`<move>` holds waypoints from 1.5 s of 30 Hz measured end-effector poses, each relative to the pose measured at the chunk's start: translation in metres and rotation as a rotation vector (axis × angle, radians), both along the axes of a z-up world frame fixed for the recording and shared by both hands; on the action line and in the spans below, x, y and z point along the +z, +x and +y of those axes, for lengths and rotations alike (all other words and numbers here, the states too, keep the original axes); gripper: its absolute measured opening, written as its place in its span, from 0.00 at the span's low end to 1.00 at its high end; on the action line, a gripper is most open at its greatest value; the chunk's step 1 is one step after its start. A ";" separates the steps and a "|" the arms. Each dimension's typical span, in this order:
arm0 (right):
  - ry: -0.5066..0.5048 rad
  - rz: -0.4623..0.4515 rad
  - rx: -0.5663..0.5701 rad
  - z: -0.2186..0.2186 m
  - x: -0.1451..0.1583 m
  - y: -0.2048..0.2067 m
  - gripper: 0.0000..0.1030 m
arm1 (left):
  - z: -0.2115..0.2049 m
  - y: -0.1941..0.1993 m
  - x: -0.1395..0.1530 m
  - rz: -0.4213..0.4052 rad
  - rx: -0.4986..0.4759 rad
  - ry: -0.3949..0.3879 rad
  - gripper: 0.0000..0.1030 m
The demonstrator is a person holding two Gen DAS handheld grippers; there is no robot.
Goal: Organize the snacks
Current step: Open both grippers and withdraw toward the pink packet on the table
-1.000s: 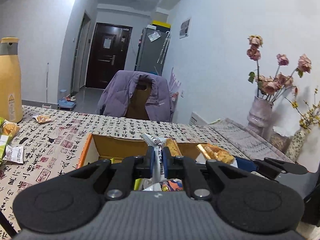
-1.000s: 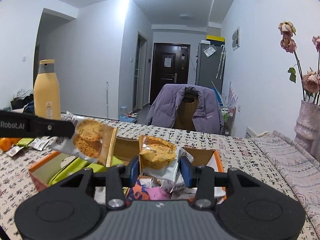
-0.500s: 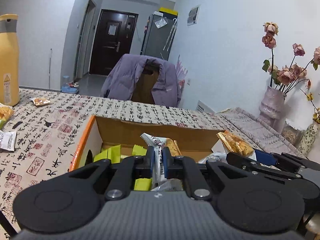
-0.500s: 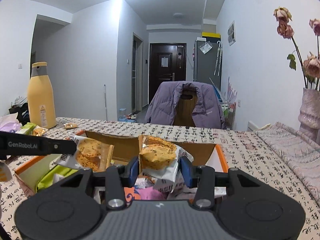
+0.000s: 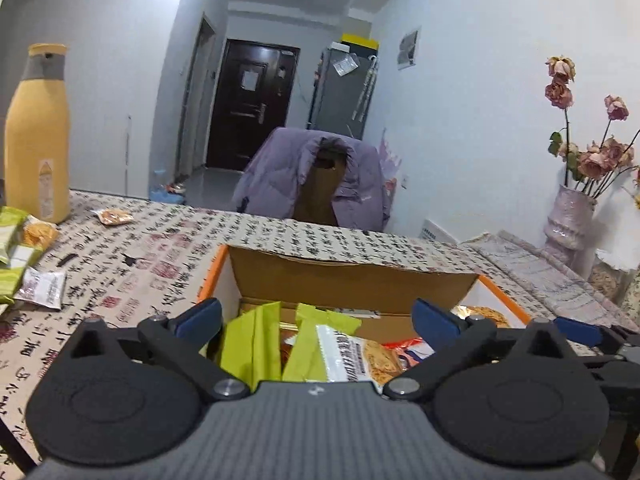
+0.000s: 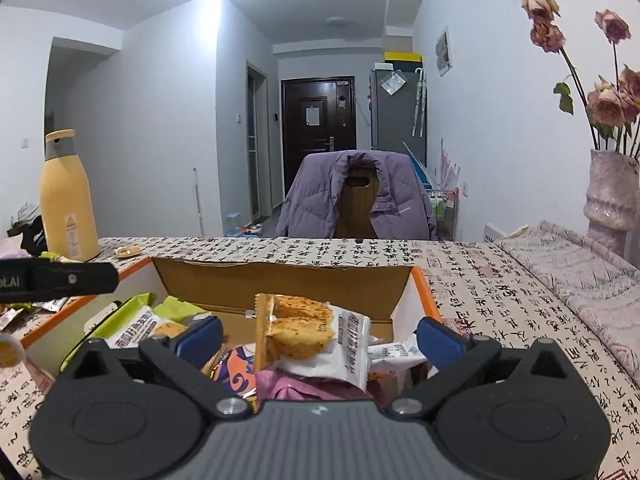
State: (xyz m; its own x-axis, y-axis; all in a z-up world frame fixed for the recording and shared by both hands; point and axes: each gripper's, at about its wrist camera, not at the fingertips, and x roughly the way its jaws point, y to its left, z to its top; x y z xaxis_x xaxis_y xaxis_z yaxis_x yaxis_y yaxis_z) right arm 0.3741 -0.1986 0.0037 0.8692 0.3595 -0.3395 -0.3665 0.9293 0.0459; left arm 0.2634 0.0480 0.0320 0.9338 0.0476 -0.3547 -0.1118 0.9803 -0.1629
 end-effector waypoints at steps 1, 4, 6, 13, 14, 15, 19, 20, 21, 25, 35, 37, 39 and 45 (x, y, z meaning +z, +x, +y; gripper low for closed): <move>0.003 0.001 -0.001 -0.001 0.000 0.001 1.00 | 0.000 0.001 0.000 0.004 0.000 0.003 1.00; 0.000 0.000 -0.001 -0.002 0.000 0.001 1.00 | -0.002 0.002 0.000 0.013 0.009 0.016 1.00; -0.004 -0.003 -0.001 -0.001 0.000 0.001 1.00 | -0.003 0.002 0.000 0.013 0.017 0.025 1.00; -0.033 -0.028 -0.031 0.002 0.002 -0.002 1.00 | -0.010 0.000 0.007 -0.002 0.052 0.065 1.00; -0.043 -0.035 -0.055 0.001 0.004 -0.004 1.00 | -0.011 -0.001 0.009 0.002 0.063 0.067 1.00; -0.044 -0.038 -0.066 -0.001 0.006 -0.006 1.00 | -0.011 -0.004 0.012 -0.002 0.063 0.063 1.00; -0.036 -0.059 -0.084 -0.010 0.019 -0.017 1.00 | -0.013 -0.014 0.022 -0.013 0.059 0.067 1.00; -0.038 -0.063 -0.087 -0.012 0.021 -0.020 1.00 | -0.013 -0.017 0.025 -0.014 0.056 0.066 1.00; -0.041 -0.066 -0.091 -0.014 0.024 -0.023 1.00 | -0.014 -0.020 0.027 -0.015 0.052 0.066 1.00; -0.038 -0.055 -0.103 -0.023 0.027 -0.034 1.00 | -0.014 -0.030 0.029 -0.003 0.057 0.064 1.00; -0.040 0.005 -0.116 -0.048 0.015 -0.074 1.00 | -0.019 -0.058 0.016 0.093 0.033 0.045 1.00; -0.044 0.021 -0.117 -0.053 0.010 -0.082 1.00 | -0.023 -0.065 0.011 0.114 0.023 0.045 1.00; -0.042 0.033 -0.120 -0.058 0.006 -0.090 1.00 | -0.027 -0.072 0.006 0.132 0.017 0.048 1.00; -0.036 0.077 -0.127 -0.074 -0.009 -0.111 1.00 | -0.039 -0.087 -0.011 0.192 -0.010 0.044 1.00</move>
